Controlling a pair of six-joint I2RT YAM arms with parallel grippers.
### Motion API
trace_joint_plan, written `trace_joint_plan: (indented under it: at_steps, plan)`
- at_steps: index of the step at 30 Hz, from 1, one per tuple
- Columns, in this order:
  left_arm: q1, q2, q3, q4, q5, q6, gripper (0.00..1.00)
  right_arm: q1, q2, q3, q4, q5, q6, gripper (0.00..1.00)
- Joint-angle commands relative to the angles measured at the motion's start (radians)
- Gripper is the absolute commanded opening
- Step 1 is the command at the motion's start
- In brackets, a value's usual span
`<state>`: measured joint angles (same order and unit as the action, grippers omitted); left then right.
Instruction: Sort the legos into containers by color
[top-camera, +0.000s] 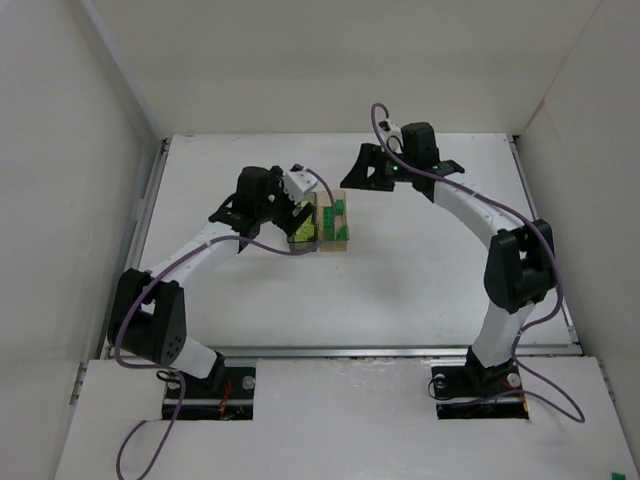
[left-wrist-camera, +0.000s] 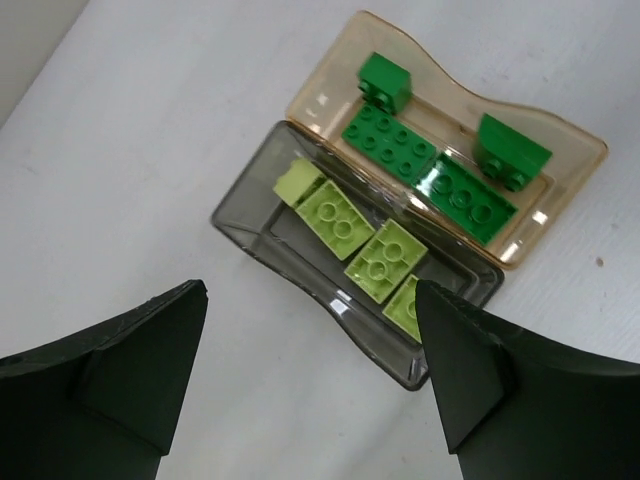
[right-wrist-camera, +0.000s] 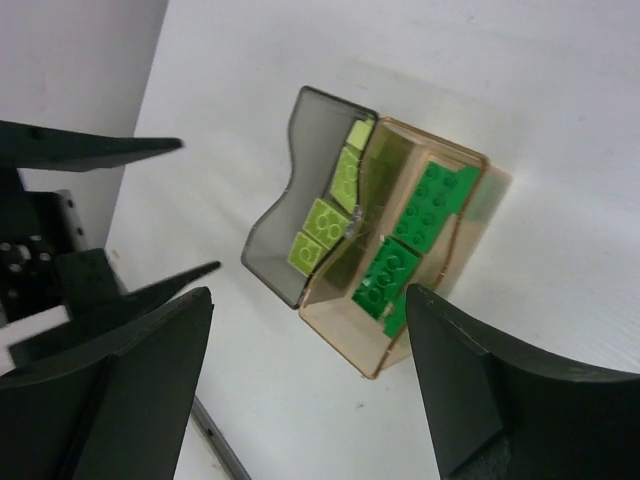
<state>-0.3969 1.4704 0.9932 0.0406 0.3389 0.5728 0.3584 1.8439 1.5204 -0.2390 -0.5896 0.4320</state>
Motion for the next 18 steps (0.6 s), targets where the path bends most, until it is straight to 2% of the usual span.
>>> trace_joint_plan:
  at_steps: [1, 4, 5, 6, 8, 9, 10, 12, 13, 14, 16, 18]
  plan:
    - [0.016, -0.079, 0.071, 0.094, -0.152, -0.180, 0.83, -0.041, -0.109, 0.050, -0.029, 0.074, -0.036, 0.83]
    - [0.042, -0.113, 0.071, 0.203, -0.392, -0.376, 0.86, -0.079, -0.207, 0.000, -0.060, 0.281, -0.058, 0.83]
    - [0.067, -0.113, 0.071, 0.215, -0.566, -0.407, 0.88, -0.090, -0.236, -0.017, -0.060, 0.351, -0.058, 0.84]
    - [0.082, -0.113, 0.071, 0.216, -0.645, -0.430, 0.88, -0.113, -0.267, -0.035, -0.072, 0.485, -0.058, 0.84]
    - [0.142, -0.122, 0.047, 0.216, -0.771, -0.471, 0.88, -0.133, -0.369, -0.103, -0.082, 0.638, -0.068, 0.86]
    - [0.165, -0.122, 0.036, 0.202, -0.869, -0.487, 0.88, -0.133, -0.408, -0.126, -0.091, 0.724, -0.068, 0.95]
    - [0.191, -0.133, 0.015, 0.179, -0.900, -0.499, 0.88, -0.142, -0.444, -0.153, -0.091, 0.919, -0.068, 1.00]
    - [0.275, -0.142, -0.005, 0.139, -0.955, -0.551, 0.88, -0.142, -0.561, -0.245, -0.065, 1.099, -0.068, 1.00]
    - [0.306, -0.153, -0.005, 0.089, -0.956, -0.574, 0.88, -0.142, -0.596, -0.278, -0.050, 1.255, -0.068, 1.00]
    - [0.367, -0.172, -0.034, 0.065, -0.956, -0.621, 0.88, -0.142, -0.664, -0.345, -0.008, 1.327, -0.068, 1.00]
    - [0.421, -0.199, -0.065, 0.036, -0.956, -0.654, 0.88, -0.142, -0.719, -0.408, 0.038, 1.492, -0.058, 1.00]
    - [0.466, -0.241, -0.117, 0.024, -0.934, -0.663, 0.89, -0.142, -0.753, -0.456, 0.053, 1.540, -0.070, 1.00]
